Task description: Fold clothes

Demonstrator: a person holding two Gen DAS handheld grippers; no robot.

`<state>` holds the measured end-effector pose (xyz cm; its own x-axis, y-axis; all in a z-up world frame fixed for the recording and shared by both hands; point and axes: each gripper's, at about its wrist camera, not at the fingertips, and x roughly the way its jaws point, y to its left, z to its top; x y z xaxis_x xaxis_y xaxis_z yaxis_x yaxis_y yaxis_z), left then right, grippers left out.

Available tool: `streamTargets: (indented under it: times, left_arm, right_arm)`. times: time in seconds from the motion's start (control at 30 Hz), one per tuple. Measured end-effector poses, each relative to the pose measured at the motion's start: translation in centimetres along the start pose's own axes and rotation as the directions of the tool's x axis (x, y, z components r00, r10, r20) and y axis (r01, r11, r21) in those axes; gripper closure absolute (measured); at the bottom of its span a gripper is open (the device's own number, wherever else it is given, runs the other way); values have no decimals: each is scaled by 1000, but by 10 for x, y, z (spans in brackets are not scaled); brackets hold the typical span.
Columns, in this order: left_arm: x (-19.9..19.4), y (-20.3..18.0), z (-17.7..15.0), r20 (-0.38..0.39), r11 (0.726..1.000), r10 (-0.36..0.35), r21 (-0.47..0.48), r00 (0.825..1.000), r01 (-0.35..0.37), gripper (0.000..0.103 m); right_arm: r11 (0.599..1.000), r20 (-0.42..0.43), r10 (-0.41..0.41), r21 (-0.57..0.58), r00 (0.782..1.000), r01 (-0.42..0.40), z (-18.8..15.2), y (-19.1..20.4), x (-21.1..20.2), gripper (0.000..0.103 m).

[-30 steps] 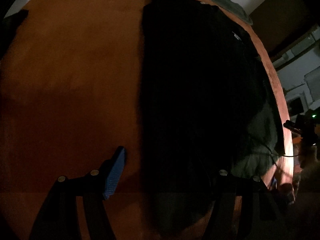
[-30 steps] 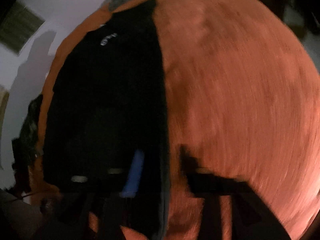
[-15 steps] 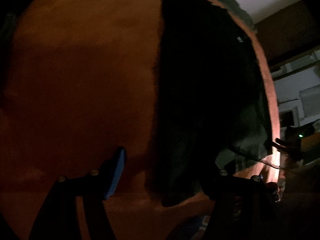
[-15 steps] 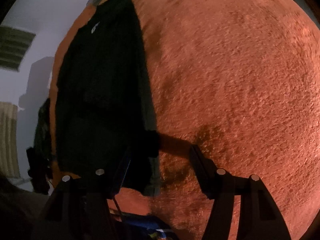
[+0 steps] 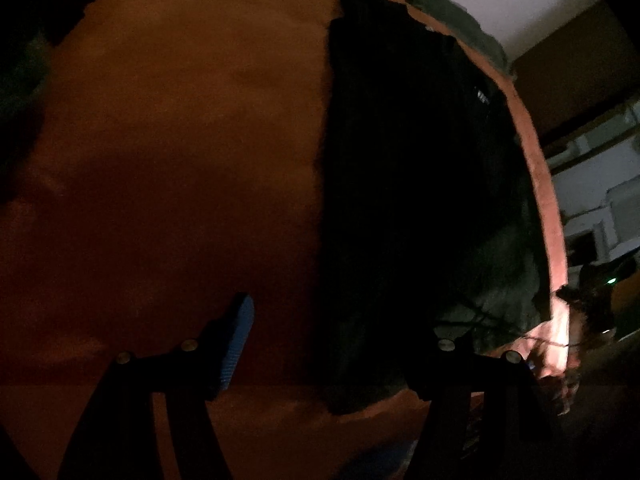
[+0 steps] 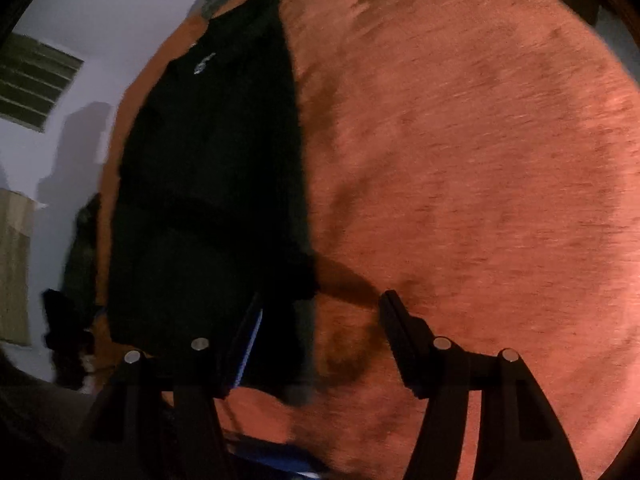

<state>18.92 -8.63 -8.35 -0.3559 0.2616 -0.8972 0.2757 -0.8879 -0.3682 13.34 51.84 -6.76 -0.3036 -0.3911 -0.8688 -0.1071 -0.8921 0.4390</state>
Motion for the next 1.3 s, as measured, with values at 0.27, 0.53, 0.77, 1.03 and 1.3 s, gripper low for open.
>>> streamTargets:
  times: [0.27,0.53,0.77,1.03,1.3]
  left_arm:
    - [1,2,-4,8,999,-21,-36,1000,22,35]
    - [4,-10,-14,-17,998,-70,1,997,70,35]
    - [12,3,-33,-89,991,-125,-56,988,121,35]
    - [22,4,-47,-115,974,-209,-116,971,196,48]
    - [6,44,-59,28,928,-208,-310,978,206,98]
  right_arm:
    - [992,105,-124,43,987,120,5,-42,-52,42]
    - [996,-59,88,-28,994,-89,-2,16,12,42]
    - [996,-102,92,7,990,-92,-12,5,15,42]
    - [985,-116,165,76,979,-156,-22,-4,11,93]
    - [987,-104,154,65,983,-148,-24,-6,6,101]
